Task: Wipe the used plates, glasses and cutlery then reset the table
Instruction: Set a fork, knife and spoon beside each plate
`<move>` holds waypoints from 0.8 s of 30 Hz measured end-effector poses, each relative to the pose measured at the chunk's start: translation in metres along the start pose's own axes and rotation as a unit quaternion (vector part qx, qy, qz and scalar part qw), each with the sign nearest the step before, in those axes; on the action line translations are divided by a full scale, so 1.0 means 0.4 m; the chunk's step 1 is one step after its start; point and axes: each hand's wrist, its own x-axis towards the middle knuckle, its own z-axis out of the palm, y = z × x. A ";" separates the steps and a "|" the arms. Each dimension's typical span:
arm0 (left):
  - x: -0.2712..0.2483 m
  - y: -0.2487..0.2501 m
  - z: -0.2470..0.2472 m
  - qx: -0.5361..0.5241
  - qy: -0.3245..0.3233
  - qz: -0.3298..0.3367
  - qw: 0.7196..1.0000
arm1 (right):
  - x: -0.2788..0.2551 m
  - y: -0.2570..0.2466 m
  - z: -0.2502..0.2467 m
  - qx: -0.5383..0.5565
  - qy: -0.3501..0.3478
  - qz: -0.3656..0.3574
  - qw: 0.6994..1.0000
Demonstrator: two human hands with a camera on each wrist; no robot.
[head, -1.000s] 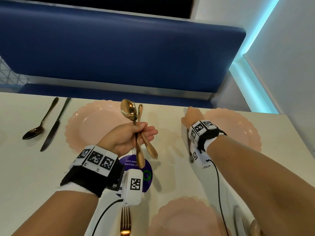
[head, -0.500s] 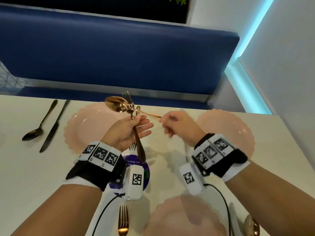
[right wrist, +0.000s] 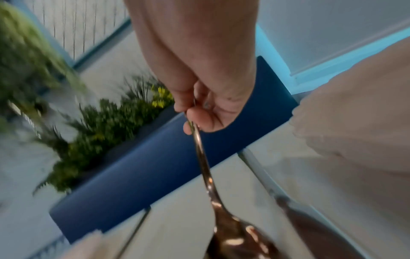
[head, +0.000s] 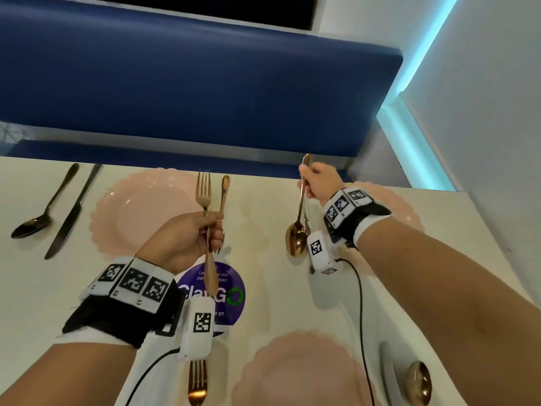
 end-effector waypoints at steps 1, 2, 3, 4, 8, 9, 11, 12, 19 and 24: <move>-0.001 -0.001 0.002 0.004 0.011 0.013 1.000 | 0.009 0.011 0.014 -0.038 -0.007 0.006 0.999; -0.003 -0.002 0.003 0.009 0.023 0.024 0.999 | 0.017 0.020 0.026 -0.063 -0.010 0.017 0.998; -0.005 -0.003 0.004 0.012 0.032 0.032 0.999 | 0.029 0.030 0.034 -0.079 -0.012 0.030 0.996; -0.006 -0.004 0.004 0.015 0.038 0.037 0.998 | 0.039 0.036 0.042 -0.093 -0.015 0.045 0.994; -0.012 -0.006 0.000 0.021 0.038 0.044 0.998 | 0.063 0.044 0.070 -0.264 -0.032 0.069 0.962; -0.013 -0.007 -0.001 0.022 0.037 0.046 0.998 | 0.062 0.045 0.076 -0.293 -0.033 0.068 0.953; -0.013 -0.008 -0.001 0.021 0.037 0.050 0.998 | 0.058 0.049 0.085 -0.333 -0.038 0.058 0.940; -0.013 -0.009 -0.001 0.018 0.036 0.052 0.998 | 0.056 0.051 0.088 -0.351 -0.036 0.055 0.934; -0.023 -0.012 0.006 0.008 0.032 0.055 0.998 | 0.035 0.035 0.083 -0.390 -0.029 0.019 0.920; -0.034 -0.007 0.011 0.002 0.031 0.057 0.998 | -0.026 0.017 0.061 -0.447 -0.111 -0.027 0.887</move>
